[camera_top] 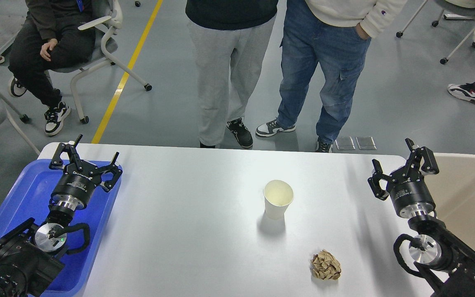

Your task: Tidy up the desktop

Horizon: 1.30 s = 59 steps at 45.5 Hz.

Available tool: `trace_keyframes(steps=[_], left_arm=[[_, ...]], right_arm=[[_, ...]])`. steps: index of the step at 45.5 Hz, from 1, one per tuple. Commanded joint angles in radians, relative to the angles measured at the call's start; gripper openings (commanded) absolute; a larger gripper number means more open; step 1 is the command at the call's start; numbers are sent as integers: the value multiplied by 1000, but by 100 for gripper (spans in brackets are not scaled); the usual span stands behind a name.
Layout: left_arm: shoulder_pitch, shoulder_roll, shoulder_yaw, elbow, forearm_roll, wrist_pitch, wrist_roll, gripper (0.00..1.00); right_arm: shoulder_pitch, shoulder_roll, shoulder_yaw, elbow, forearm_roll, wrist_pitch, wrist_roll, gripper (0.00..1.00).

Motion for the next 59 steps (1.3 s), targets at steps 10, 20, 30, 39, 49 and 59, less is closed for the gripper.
trace_keyframes(steps=[10,20,30,39,49,59], left_arm=[[0,1,-1,0,0,0,1,100],[0,0,-1,0,0,0,1,100],[0,1,-1,0,0,0,1,100],[0,1,-1,0,0,0,1,100],[0,0,-1,0,0,0,-1,100],[-2,0,-1,0,2,0,1,100]], right_arm=[[-1,-8,3,-1,2,-3,2,100],[2,-25,3,5,3,-3,2,100],[11,-25,0,7,3,-6,-2,100],[16,-25,-6,10,6,-10,-12,100],[22,-19,-17,11,6,-12,-13,100],[24,-20,-17,5,6,-17,-13,100]])
